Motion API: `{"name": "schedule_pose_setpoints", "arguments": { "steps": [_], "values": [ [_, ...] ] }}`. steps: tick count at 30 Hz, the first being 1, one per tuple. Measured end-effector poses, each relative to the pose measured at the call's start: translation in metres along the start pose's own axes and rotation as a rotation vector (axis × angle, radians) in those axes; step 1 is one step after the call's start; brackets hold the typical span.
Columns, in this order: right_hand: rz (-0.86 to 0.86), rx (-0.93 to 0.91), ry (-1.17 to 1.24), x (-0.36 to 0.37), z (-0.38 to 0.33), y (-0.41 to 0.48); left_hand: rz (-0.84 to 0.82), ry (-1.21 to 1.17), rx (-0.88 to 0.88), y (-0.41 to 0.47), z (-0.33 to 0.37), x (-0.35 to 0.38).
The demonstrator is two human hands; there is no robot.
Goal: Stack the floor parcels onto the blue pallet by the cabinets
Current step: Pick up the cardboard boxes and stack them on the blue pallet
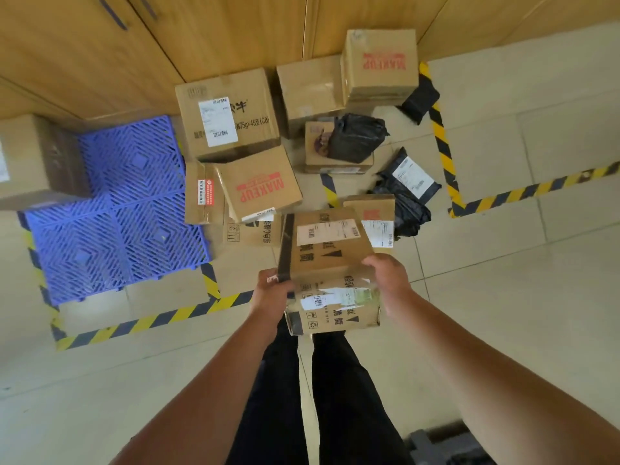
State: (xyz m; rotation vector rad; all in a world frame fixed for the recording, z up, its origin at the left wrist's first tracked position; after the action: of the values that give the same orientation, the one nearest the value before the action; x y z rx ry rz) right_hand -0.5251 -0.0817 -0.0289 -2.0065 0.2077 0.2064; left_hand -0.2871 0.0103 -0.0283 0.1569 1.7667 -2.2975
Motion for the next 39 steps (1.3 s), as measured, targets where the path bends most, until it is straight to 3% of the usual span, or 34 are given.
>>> {"name": "schedule_pose_setpoints", "arguments": {
  "steps": [9, 12, 18, 24, 30, 39],
  "values": [
    [0.01, -0.301, 0.161, -0.035, -0.111, -0.16, -0.051, -0.027, 0.247, -0.157, 0.1, -0.057],
    [-0.012, -0.298, 0.237, -0.031, -0.131, -0.186, -0.058, -0.032, 0.292, -0.181, 0.119, -0.073],
    [-0.221, -0.362, 0.214, -0.001, -0.165, -0.215, 0.046, -0.242, 0.336, -0.235, 0.133, -0.113],
    [-0.448, -0.306, 0.085, 0.058, -0.178, -0.237, 0.267, -0.364, 0.352, -0.265, 0.109, -0.16],
    [-0.637, -0.29, -0.106, 0.113, -0.157, -0.253, 0.505, -0.495, 0.238, -0.284, 0.031, -0.185],
    [-0.849, -0.292, -0.287, 0.177, -0.077, -0.329, 0.571, -0.799, 0.205, -0.309, -0.093, -0.22]
  ]
}}
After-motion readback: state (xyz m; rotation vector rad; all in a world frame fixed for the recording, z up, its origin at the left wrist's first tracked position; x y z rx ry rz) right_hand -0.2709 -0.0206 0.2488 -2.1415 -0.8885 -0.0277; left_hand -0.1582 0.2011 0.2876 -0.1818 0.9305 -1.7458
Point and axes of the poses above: each hand's wrist, its own y-axis towards the middle knuckle, its own x-axis out of the palm, z = x × y, the point moved 9 cm from there along y, towards the middle knuckle, and after that the axes turned 14 degrees about y, right-handed, at the moved point
